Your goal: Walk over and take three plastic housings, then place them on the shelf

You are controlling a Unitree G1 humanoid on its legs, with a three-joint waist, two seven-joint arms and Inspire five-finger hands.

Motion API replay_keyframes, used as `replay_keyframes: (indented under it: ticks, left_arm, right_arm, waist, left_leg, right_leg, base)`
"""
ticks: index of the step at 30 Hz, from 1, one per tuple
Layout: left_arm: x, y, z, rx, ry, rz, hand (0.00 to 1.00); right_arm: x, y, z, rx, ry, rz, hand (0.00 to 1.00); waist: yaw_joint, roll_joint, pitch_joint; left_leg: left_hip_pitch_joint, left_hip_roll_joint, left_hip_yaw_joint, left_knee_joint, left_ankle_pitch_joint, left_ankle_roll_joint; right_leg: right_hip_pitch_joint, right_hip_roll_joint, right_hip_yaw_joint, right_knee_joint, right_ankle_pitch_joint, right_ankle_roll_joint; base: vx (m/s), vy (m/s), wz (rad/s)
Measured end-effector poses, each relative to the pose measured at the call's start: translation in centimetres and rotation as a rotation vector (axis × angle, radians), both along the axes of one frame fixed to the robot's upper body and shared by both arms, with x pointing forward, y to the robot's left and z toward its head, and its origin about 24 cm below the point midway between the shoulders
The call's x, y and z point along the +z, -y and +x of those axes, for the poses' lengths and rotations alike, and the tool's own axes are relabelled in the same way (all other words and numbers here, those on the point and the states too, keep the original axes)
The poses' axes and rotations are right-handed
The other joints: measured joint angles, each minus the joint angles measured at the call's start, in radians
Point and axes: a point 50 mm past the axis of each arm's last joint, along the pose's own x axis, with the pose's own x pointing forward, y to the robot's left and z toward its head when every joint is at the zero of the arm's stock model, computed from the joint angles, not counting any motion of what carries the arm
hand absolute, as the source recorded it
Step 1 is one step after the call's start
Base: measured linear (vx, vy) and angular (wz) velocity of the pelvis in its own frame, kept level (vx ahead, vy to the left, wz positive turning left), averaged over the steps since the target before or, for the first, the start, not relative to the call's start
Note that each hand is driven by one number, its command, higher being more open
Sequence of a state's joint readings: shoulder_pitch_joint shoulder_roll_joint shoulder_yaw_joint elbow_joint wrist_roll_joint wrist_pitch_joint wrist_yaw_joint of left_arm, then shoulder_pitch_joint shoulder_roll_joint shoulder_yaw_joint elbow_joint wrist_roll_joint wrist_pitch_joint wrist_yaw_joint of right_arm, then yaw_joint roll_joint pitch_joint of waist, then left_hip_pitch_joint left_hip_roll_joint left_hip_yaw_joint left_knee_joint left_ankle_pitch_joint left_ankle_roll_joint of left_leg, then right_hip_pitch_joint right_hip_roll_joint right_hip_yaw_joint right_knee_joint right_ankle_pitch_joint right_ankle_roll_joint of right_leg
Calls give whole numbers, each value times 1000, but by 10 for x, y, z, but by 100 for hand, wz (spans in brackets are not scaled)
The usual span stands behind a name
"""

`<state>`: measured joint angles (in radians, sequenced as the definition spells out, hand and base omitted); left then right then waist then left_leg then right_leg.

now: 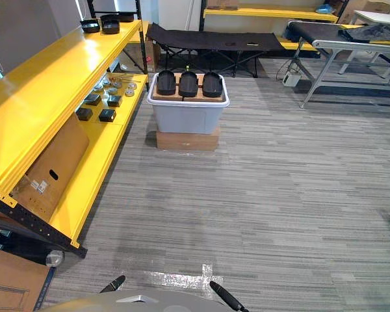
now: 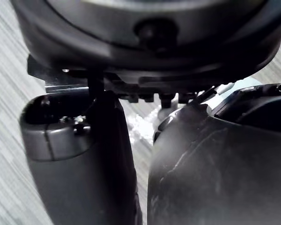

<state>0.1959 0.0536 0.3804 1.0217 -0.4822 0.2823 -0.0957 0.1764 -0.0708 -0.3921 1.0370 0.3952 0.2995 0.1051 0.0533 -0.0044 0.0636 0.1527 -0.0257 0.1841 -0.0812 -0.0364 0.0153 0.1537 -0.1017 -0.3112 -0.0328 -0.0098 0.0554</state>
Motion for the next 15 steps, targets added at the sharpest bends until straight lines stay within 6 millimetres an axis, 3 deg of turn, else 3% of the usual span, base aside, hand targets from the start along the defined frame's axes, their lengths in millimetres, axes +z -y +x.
replay_keyframes:
  ticks: [3,4,7,11,15]
  left_arm:
    - [2,-4,9,-27,33,33,100]
    - [4,-2,25,-72,81,42,100]
    - [10,-4,43,-140,156,74,100]
    - [29,9,92,-218,376,97,100]
    - [39,15,114,-207,475,107,100]
  right_arm:
    - [1,-2,21,68,62,-34,100]
    - [4,-2,33,112,105,-57,100]
    - [10,-5,62,203,199,-98,100]
    - [29,-11,115,282,390,-150,100]
    - [45,-15,145,325,510,-184,100]
  waist:
    - [-3,-11,7]
    - [-2,-14,10]
    - [-7,-15,19]
    - [-5,-8,31]
    - [-20,-4,34]
  left_leg:
    - [-1,-4,-2,-3,5,4]
    - [-5,-6,-9,-3,7,5]
    - [-10,-7,-16,-4,12,8]
    - [-25,-8,-26,-4,21,8]
    - [-24,-8,-24,-4,20,8]
  right_leg:
    - [1,0,-2,-9,3,4]
    - [1,-1,-4,-14,4,7]
    - [-2,-1,-5,-19,6,8]
    - [-16,-1,-11,-18,9,11]
    - [-15,0,-9,-19,9,11]
  base:
    - [5,0,2]
    - [0,0,0]
    - [-26,-17,6]
    - [-42,-18,7]
    - [-8,-3,0]
